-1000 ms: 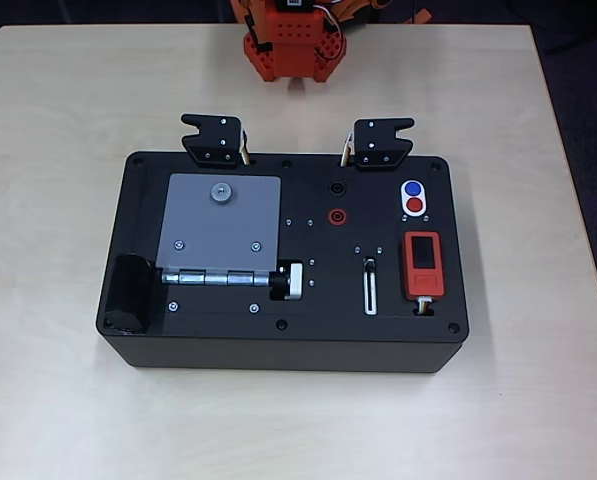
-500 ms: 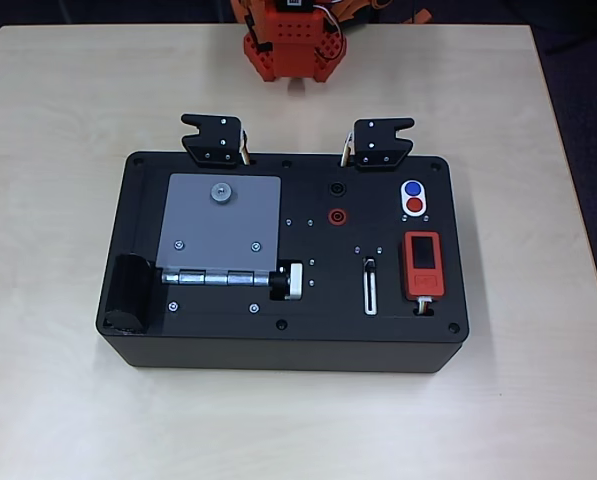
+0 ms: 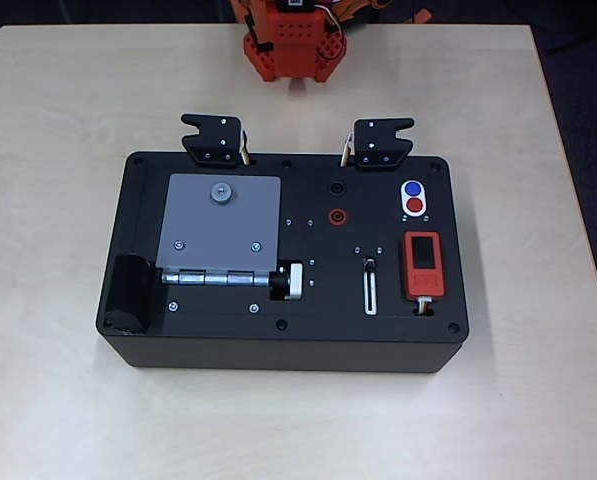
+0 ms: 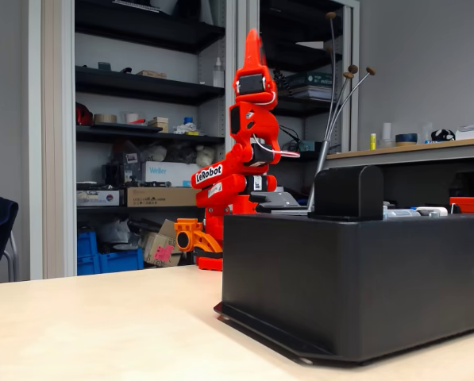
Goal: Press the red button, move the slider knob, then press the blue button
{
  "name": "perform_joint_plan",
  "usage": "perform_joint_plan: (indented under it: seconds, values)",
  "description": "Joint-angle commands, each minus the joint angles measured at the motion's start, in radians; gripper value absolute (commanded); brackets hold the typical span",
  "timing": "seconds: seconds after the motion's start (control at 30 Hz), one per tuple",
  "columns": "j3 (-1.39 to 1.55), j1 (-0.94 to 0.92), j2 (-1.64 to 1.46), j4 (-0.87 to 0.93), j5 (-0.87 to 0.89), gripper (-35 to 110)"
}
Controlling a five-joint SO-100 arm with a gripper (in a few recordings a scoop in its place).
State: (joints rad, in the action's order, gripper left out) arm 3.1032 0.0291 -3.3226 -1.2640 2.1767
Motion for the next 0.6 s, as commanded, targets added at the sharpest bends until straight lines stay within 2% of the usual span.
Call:
perform_joint_plan:
  seconds: [0.0,0.13,0.33,0.57]
  values:
    - [-0.055,0.023,-0.002,0.169,-0.008,0]
    - [-0.133,0.054,-0.005,0.425,-0.035,0]
    - [-0.325,0.114,-0.008,0.942,-0.038,0]
    - [-0.442,0.155,-0.009,1.252,-0.213,0]
